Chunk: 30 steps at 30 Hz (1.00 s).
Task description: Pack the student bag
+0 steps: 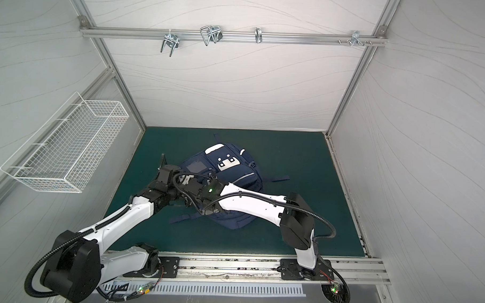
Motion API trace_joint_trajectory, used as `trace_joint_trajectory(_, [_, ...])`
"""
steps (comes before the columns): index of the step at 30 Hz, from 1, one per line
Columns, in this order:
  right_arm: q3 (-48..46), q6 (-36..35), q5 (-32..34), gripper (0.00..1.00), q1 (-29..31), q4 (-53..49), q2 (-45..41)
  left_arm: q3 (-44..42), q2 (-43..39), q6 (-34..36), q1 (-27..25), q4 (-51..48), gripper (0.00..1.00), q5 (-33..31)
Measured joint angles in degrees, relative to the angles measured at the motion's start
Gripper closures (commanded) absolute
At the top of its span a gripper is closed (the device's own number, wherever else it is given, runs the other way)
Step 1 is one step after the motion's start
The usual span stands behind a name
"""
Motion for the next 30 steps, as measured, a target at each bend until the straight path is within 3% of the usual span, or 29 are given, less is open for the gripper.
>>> trace_joint_trajectory(6, [-0.9, 1.0, -0.7, 0.76, -0.6, 0.0, 0.0, 0.0, 0.7, 0.6, 0.0, 1.0, 1.00, 0.0])
trace_joint_trajectory(13, [-3.7, 0.4, -0.4, 0.98, -0.9, 0.3, -1.7, 0.0, 1.3, 1.6, -0.2, 2.3, 1.00, 0.3])
trace_joint_trajectory(24, [-9.1, -1.1, -2.5, 1.00, -2.3, 3.9, -7.2, 0.2, 1.6, 3.1, -0.8, 2.8, 1.00, 1.3])
trace_joint_trajectory(30, [-21.6, -5.9, -13.7, 1.00, -8.5, 15.2, -20.1, 2.0, 1.5, 4.3, -1.7, 1.4, 1.00, 2.0])
